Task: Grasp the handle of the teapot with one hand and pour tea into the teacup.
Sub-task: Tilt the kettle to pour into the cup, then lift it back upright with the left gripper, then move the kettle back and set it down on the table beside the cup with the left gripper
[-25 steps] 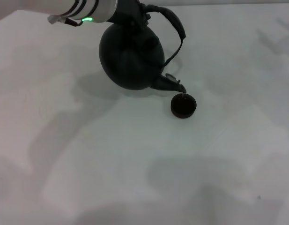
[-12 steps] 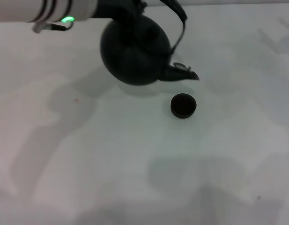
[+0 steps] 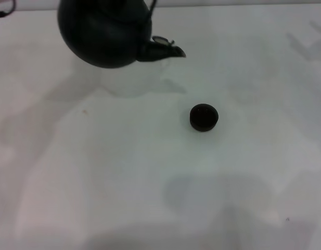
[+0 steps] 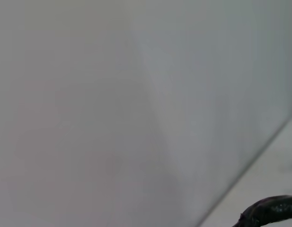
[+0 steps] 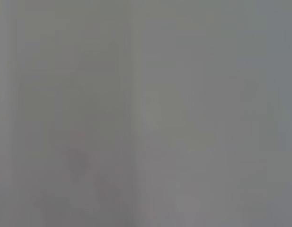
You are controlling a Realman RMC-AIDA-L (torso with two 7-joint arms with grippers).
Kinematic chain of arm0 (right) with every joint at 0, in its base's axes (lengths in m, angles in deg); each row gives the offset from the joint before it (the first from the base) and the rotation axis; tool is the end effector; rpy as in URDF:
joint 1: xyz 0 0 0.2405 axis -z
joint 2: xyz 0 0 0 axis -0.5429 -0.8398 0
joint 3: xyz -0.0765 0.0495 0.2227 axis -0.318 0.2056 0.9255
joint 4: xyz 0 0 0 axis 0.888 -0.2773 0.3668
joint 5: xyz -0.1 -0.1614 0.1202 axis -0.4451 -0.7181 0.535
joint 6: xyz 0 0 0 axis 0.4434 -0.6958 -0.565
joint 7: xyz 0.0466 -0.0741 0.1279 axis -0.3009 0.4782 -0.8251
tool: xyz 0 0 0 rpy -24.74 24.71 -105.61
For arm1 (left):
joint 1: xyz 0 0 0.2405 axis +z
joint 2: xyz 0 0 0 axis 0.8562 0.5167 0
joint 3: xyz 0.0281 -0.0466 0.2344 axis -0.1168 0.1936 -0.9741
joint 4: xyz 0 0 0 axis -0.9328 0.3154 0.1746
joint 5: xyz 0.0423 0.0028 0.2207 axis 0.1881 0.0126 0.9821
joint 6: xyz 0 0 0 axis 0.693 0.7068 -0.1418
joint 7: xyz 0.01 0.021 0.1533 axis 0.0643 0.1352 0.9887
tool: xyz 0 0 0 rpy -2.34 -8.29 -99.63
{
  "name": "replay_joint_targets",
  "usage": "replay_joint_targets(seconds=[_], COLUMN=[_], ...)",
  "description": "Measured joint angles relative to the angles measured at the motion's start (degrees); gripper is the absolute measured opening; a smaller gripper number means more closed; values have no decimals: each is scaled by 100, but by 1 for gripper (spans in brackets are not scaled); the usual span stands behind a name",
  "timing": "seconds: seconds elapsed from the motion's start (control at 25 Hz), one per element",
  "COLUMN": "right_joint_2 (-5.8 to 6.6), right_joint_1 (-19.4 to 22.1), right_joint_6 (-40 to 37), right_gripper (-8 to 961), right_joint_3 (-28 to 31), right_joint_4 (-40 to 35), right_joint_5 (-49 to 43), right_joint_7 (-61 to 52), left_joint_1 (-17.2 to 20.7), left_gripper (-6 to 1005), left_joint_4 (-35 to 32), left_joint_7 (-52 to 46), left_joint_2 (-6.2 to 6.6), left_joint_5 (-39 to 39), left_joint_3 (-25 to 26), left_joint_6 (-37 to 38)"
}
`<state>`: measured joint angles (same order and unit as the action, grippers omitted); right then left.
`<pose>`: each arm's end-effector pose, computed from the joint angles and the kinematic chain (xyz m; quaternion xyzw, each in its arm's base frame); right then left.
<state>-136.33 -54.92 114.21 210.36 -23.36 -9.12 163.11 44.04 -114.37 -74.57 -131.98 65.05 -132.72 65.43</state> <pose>0.3100 0.3838 0.0973 -0.8041 0.2158 0.3040 0.4631 -0.1039 0.3720 0.0692 -0.9038 -0.1285 -0.1227 0.3893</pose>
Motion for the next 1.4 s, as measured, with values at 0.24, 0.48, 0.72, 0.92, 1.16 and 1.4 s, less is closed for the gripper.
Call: replay_joint_targets(seconds=[0.24, 0.48, 0.72, 0.92, 1.16, 1.4], right_joint_2=[1, -1, -22, -27, -26, -32], right_joint_1=[24, 42, 79, 86, 94, 104], right_joint_6=[14, 24, 42, 72, 101, 128], right_gripper=[844, 844, 844, 844, 844, 844], right_joint_3=[-9, -18, -17, -16, -171, -252], right_joint_4=[-1, -7, -5, -1, 24, 48], right_joint_5=[-2, -73, -106, -142, -158, -158], right_joint_7=[-27, -29, -54, -117, -126, -126], left_joint_1=[502, 774, 566, 226, -89, -207], left_gripper=[136, 131, 130, 130, 130, 129], left_joint_4=[163, 888, 2222, 3339, 4428, 4972], left_joint_7=[1251, 2585, 4035, 4782, 5339, 5509], left_joint_2=[3, 15, 35, 39, 140, 199], left_joint_5=[-1299, -2653, -3920, -4180, -4203, -4177], left_joint_3=[502, 957, 1940, 2652, 3015, 3104], left_joint_6=[38, 199, 1318, 2232, 2838, 2912])
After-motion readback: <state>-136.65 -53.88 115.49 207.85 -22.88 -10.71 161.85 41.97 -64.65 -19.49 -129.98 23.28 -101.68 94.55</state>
